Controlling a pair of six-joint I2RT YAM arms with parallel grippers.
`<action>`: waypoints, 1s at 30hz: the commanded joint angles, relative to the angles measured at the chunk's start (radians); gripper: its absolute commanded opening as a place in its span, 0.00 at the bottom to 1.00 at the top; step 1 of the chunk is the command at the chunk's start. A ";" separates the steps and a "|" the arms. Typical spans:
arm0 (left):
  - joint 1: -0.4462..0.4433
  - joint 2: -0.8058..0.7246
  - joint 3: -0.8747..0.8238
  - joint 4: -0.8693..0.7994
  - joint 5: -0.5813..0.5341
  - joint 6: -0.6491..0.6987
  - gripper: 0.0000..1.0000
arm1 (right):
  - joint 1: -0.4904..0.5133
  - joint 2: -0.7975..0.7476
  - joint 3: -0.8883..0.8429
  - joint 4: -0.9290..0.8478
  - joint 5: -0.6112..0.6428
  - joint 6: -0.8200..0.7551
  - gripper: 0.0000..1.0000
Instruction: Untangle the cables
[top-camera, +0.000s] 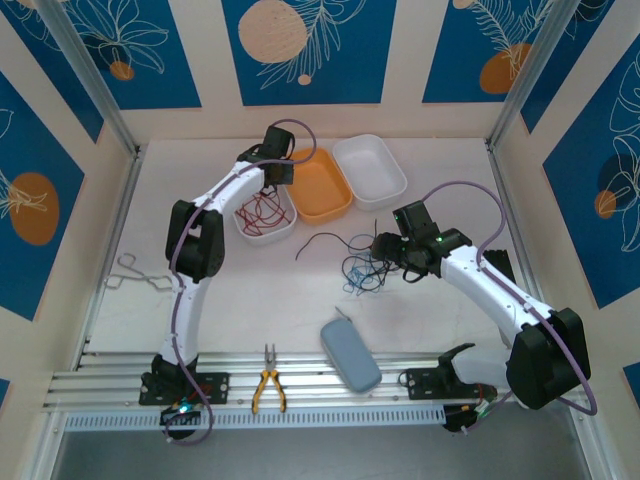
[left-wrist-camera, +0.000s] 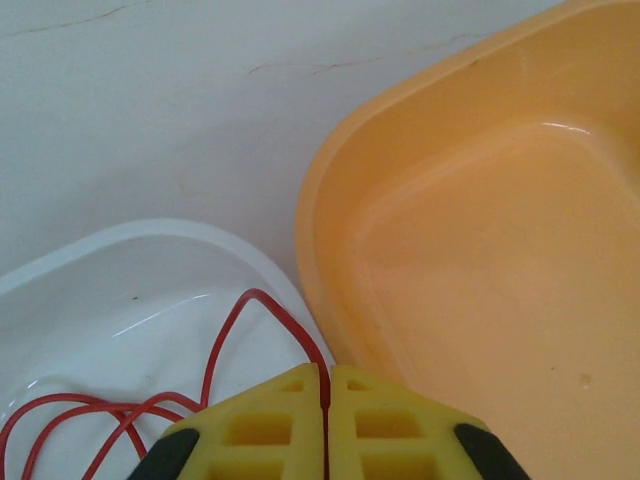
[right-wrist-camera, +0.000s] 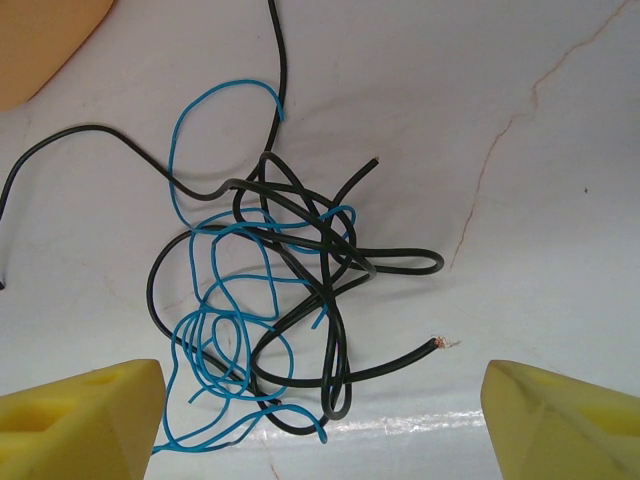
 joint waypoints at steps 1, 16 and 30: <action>0.005 -0.028 0.015 -0.002 -0.023 0.008 0.02 | 0.002 0.012 -0.008 0.009 -0.020 0.014 0.83; 0.005 -0.111 -0.195 0.070 -0.155 -0.057 0.00 | 0.019 0.013 0.000 0.008 -0.019 0.017 0.83; 0.036 -0.019 -0.221 0.084 -0.056 -0.155 0.00 | 0.034 0.005 0.016 -0.016 -0.007 0.015 0.83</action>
